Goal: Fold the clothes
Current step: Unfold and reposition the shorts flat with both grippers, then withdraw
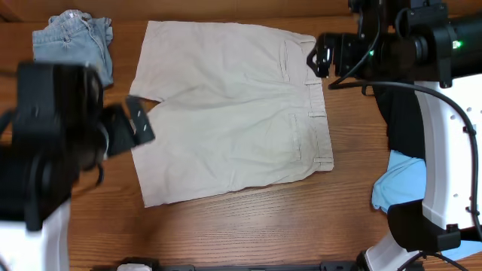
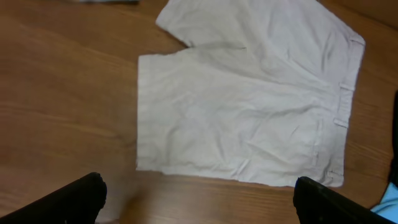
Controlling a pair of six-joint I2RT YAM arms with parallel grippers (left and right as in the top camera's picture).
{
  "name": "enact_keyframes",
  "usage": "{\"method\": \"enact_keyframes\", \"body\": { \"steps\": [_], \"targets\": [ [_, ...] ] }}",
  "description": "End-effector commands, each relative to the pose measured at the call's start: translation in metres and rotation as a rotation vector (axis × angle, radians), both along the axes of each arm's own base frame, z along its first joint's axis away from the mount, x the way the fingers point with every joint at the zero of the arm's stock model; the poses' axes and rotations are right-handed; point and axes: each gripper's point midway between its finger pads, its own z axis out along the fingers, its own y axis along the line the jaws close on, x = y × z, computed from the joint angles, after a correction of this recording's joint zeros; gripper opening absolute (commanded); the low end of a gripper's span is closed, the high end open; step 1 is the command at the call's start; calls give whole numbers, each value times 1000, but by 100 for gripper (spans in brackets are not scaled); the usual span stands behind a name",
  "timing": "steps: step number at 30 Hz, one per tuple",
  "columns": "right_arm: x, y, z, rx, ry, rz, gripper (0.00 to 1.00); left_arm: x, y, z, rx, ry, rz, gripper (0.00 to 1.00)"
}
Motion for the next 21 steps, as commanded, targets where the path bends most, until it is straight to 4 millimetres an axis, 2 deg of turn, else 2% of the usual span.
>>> {"method": "enact_keyframes", "body": {
  "steps": [1,4,9,18,21],
  "targets": [
    [-3,-9,-2,-17,18,-84,99,-19,20,-25,12,50,203,100],
    [-6,-10,-10,-22,54,-123,99,-35,24,-48,-10,51,269,100],
    [-13,-25,-32,-121,116,-261,99,-53,26,-91,-62,54,359,100],
    [-45,-54,-63,-260,193,-483,100,-59,26,-176,-147,177,593,100],
    [-53,-56,-80,-281,249,-499,100,-60,26,-199,-148,230,646,100]
  ]
}}
